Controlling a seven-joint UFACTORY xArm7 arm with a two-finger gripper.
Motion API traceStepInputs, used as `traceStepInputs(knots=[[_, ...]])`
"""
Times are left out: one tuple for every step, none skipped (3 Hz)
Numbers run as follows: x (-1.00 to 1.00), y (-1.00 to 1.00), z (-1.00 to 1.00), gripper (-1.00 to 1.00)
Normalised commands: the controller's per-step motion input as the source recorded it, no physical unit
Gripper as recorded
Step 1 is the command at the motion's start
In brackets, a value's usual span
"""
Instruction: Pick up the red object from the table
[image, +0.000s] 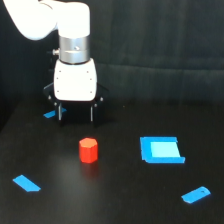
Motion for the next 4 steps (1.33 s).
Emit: traceStepInputs(knots=[[0.25,-0.86,0.23,1.00],[0.20,-0.89,0.22,0.97],[0.09,-0.98,0.12,0.89],[0.00,-0.89,-0.02,1.00]])
